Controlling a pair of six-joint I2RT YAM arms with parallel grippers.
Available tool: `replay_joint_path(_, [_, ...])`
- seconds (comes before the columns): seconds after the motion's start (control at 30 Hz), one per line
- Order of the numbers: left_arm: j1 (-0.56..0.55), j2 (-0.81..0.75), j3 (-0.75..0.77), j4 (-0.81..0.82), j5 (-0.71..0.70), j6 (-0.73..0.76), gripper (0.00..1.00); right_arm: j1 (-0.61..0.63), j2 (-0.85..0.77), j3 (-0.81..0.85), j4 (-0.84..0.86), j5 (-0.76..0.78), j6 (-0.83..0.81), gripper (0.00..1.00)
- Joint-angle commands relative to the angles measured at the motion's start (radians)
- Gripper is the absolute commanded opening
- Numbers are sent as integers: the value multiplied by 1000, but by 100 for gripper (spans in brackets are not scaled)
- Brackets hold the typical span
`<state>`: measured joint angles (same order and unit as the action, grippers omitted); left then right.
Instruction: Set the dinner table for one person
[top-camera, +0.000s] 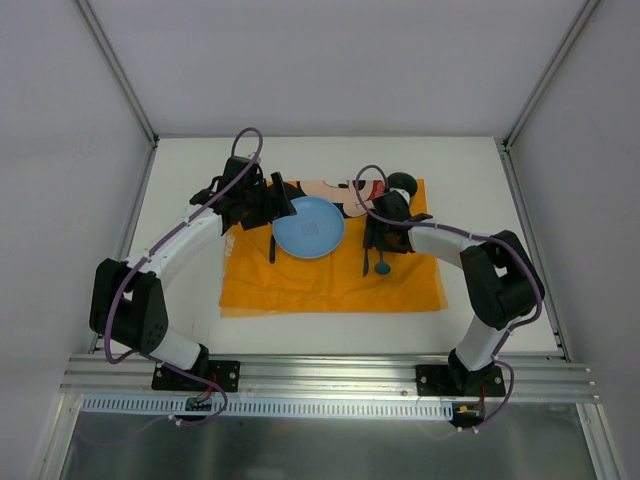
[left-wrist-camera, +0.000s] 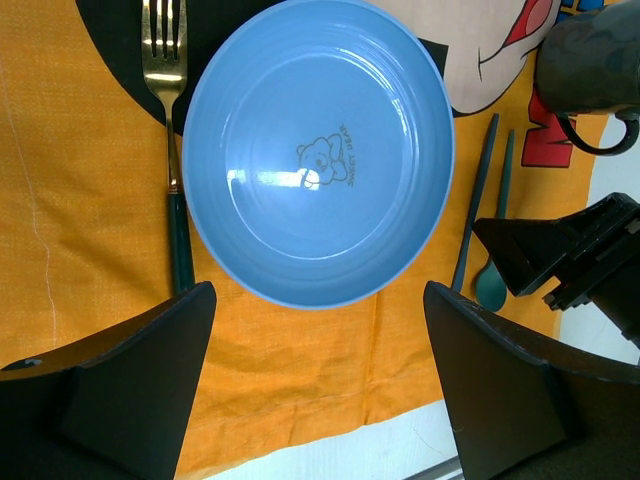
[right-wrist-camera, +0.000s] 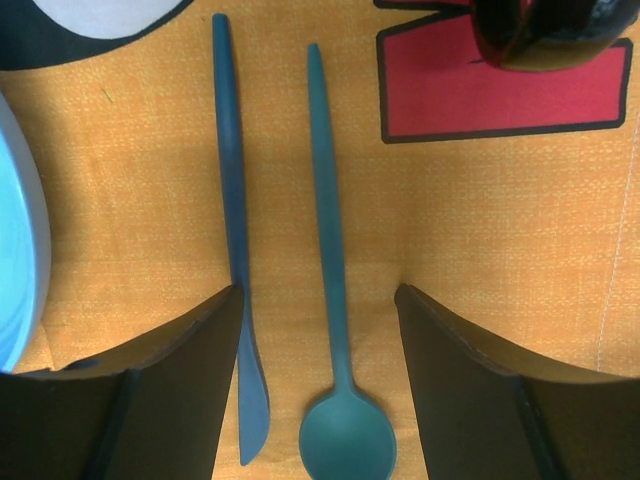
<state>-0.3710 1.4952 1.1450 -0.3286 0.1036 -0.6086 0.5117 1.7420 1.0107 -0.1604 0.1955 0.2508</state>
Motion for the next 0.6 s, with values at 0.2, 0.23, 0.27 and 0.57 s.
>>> replay_joint_path(0.2, [10,2,-16,23,18,13,85,-27,-35,-32,16,7,25,63])
replay_joint_path(0.23, [10,2,-16,23,18,15,85,-29,-36,-34,18,8,25,63])
replay_joint_path(0.27, [10,2,-16,23,13,15,85,-30,-39,-37,19,5,25,63])
replay_joint_path(0.57, [12,11,-16,23,16,13,85,-39,-38,-50,35,-7,28,55])
